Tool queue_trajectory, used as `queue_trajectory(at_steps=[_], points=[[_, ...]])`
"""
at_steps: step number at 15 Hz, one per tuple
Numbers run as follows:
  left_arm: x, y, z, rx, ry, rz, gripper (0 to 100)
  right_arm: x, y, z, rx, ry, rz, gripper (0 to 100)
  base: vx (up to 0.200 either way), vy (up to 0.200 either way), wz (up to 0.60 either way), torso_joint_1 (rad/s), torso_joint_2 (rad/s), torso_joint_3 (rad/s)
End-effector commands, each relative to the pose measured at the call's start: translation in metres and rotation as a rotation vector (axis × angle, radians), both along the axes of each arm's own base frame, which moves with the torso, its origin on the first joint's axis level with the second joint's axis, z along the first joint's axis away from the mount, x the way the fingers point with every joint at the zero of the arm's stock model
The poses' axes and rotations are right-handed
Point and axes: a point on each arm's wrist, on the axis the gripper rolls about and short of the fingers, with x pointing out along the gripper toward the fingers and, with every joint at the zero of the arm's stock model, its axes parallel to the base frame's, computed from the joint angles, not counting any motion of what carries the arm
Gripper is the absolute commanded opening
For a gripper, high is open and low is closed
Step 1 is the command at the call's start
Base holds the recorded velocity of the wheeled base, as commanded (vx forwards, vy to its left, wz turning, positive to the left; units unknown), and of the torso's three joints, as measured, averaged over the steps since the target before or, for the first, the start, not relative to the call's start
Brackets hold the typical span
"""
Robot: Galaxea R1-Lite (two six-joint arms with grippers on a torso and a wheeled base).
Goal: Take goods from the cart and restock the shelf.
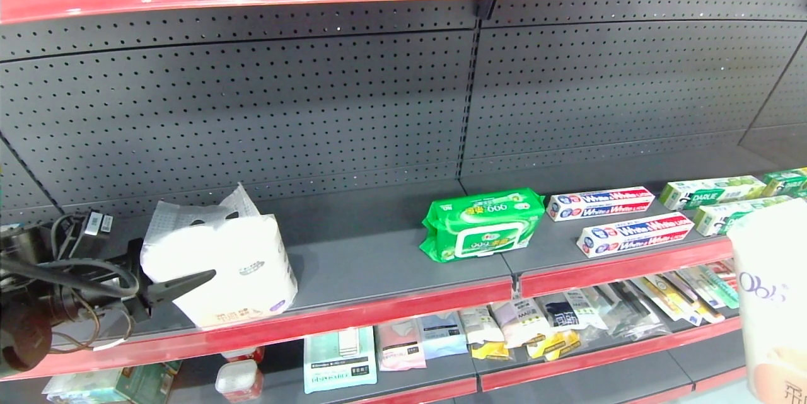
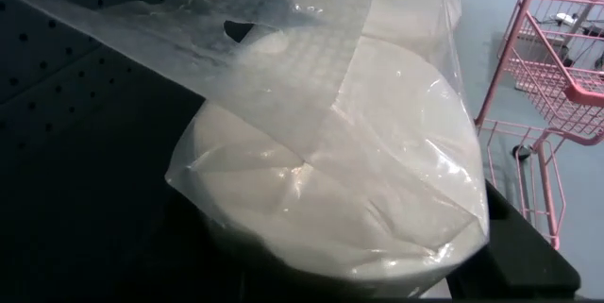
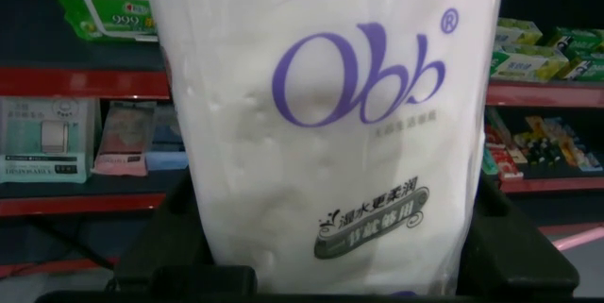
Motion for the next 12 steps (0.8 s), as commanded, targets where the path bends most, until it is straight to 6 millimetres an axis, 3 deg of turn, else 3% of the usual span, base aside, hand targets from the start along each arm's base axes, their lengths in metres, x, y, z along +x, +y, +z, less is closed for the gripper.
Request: queue_trajectory(at_steps=[1, 12], points=[[0.0006, -0.0005, -0.0004, -0.001, 0.0, -0.005, 0, -0.0004, 0.0, -0.0004, -0.001, -0.001, 0.0, 0, 0.0, 0.0, 0.0, 0.0, 0.0, 0.0], [0.0015, 0.0062, 0.0015, 0.016, -0.027, 0.022, 0, 0.0004, -0.0001, -0.0019, -0.002, 0.007, -0.006, 0, 0.0, 0.0, 0.0, 0.0, 0.0, 0.0]])
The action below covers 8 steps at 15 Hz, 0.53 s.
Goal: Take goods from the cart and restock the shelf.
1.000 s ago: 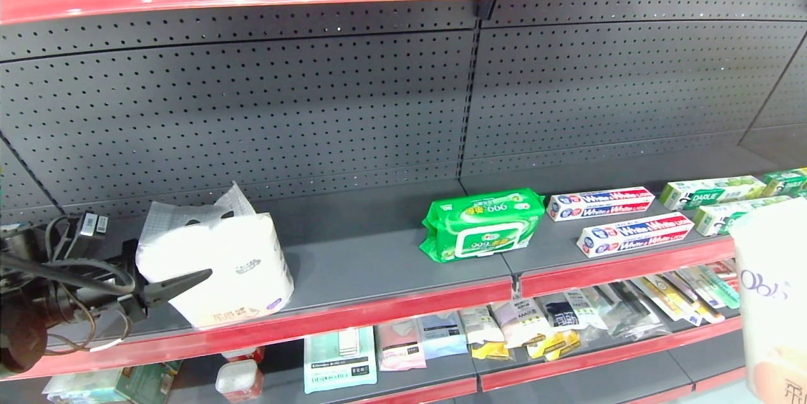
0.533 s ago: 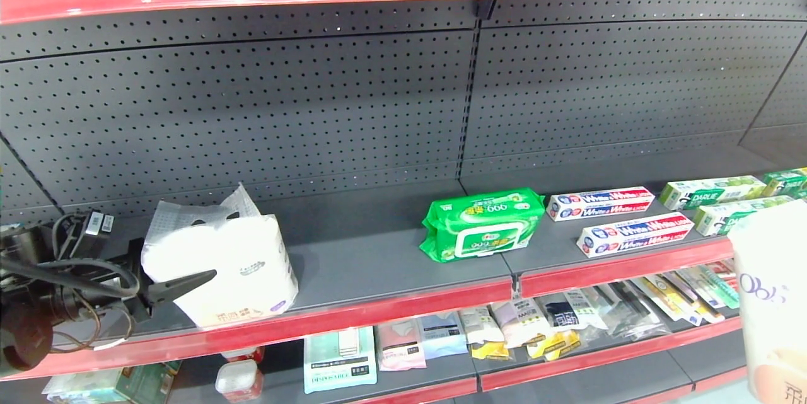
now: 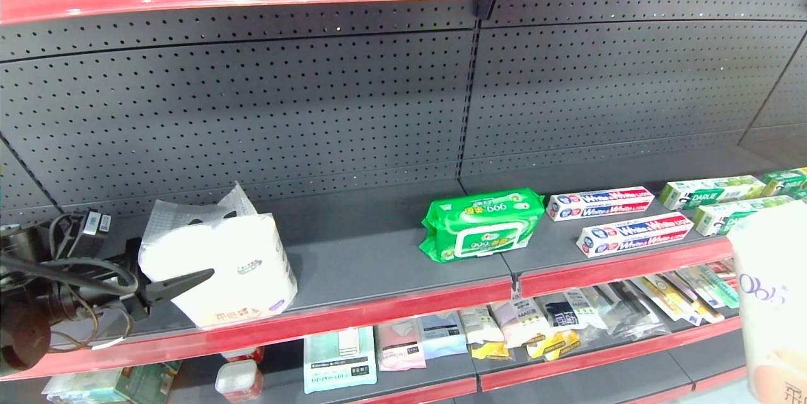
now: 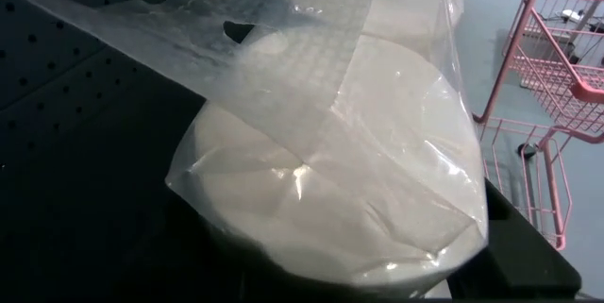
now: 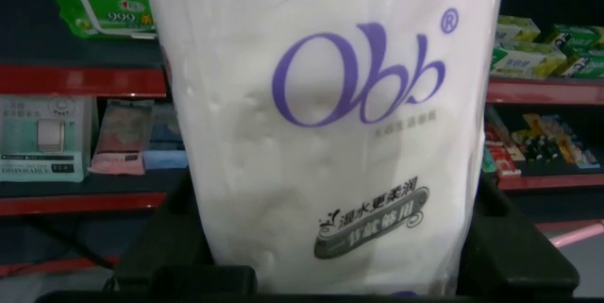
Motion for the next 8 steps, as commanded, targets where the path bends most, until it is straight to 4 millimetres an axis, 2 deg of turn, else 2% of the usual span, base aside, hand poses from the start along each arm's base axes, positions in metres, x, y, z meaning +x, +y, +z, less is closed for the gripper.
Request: queue_trajectory(at_steps=[1, 8], points=[[0.001, 0.0014, -0.0002, 0.001, -0.006, -0.003, 0, 0.0005, 0.0, -0.0004, -0.001, 0.004, 0.0, 0, 0.0, 0.0, 0.0, 0.0, 0.0, 0.0], [0.0027, 0.0035, 0.0034, 0.004, -0.036, -0.022, 0, 0.0003, 0.0, -0.0006, -0.001, 0.002, 0.0, 0, 0.0, 0.0, 0.0, 0.0, 0.0, 0.0]])
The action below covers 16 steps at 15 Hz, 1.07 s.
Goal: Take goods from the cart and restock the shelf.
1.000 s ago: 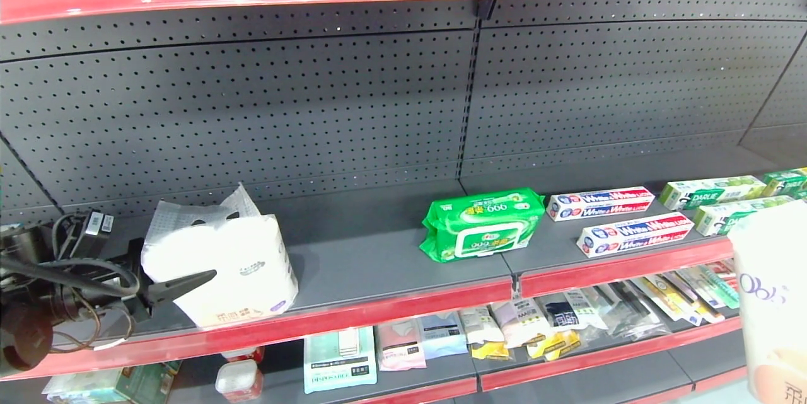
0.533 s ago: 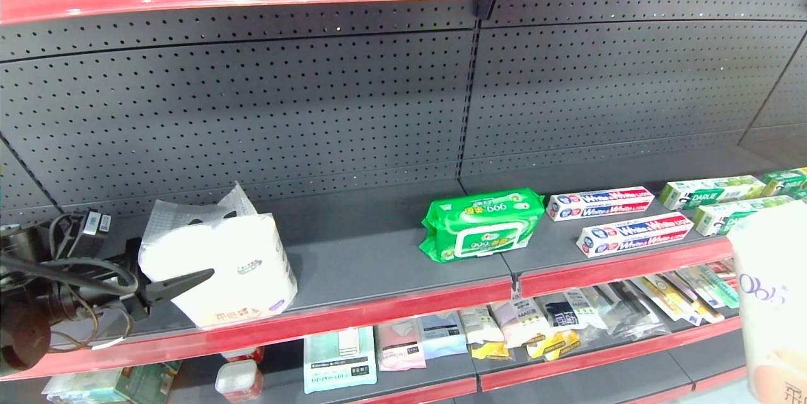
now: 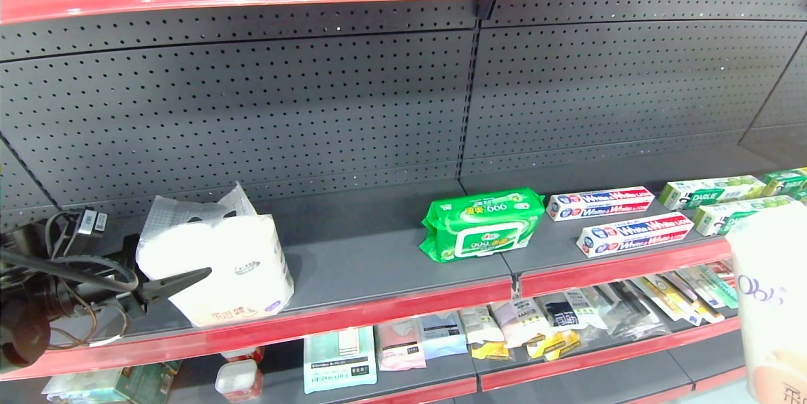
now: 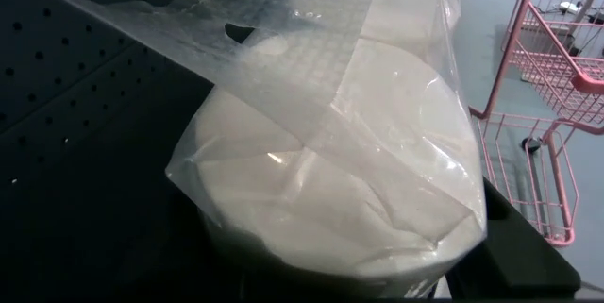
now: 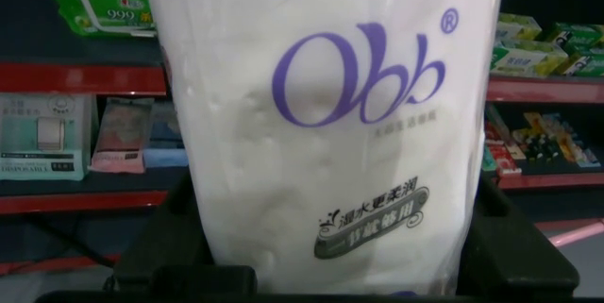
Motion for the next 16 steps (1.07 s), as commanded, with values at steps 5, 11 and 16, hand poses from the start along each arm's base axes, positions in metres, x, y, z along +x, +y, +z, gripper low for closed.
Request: queue_trajectory(at_steps=[5, 11, 16], points=[[-0.0012, 0.0026, -0.001, -0.005, 0.008, 0.008, 0, 0.0004, 0.0, 0.0007, 0.0, 0.0, 0.0, 0, 0.0, 0.0, 0.0, 0.0, 0.0, 0.0], [-0.0005, 0.0015, -0.0017, -0.004, 0.008, 0.005, 0, 0.0004, 0.0, 0.0001, -0.011, 0.003, 0.001, 0, 0.0, 0.0, 0.0, 0.0, 0.0, 0.0], [-0.0002, 0.0021, -0.0019, -0.003, 0.009, 0.01, 0, 0.0004, 0.0, -0.0005, -0.012, 0.006, 0.001, 0, 0.0, 0.0, 0.0, 0.0, 0.0, 0.0]])
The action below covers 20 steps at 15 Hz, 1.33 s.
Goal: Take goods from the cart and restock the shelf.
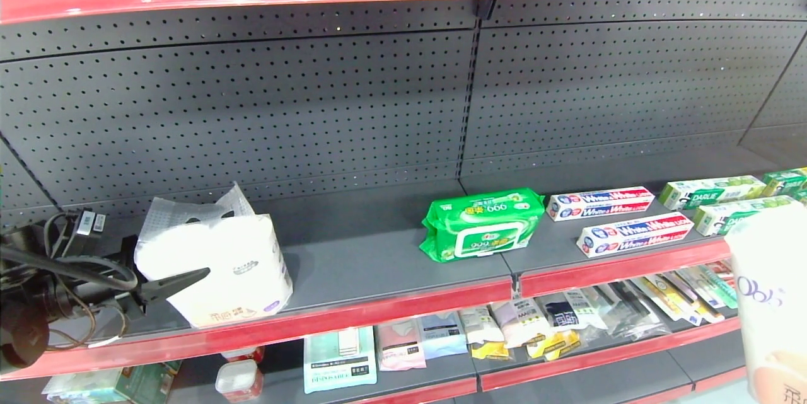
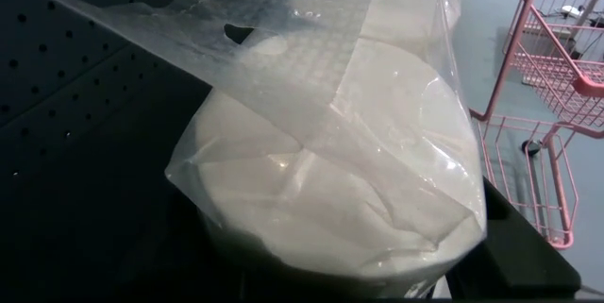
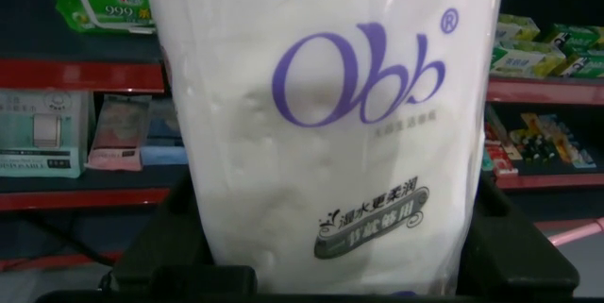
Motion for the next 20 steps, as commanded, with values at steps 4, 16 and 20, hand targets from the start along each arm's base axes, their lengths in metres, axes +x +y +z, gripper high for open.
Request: queue_trajectory(at_steps=[4, 16, 20], points=[[0.0, 0.001, 0.0, 0.002, -0.001, 0.004, 0, 0.001, 0.0, -0.004, -0.004, 0.014, 0.001, 0, 0.0, 0.0, 0.0, 0.0, 0.0, 0.0], [0.007, 0.004, 0.007, 0.042, -0.084, 0.01, 100, 0.003, 0.0, -0.009, -0.003, 0.039, -0.003, 0, 0.0, 0.0, 0.0, 0.0, 0.0, 0.0], [0.002, 0.001, 0.033, 0.038, -0.126, 0.005, 100, 0.003, 0.0, -0.015, -0.002, 0.052, 0.002, 0, 0.0, 0.0, 0.0, 0.0, 0.0, 0.0]])
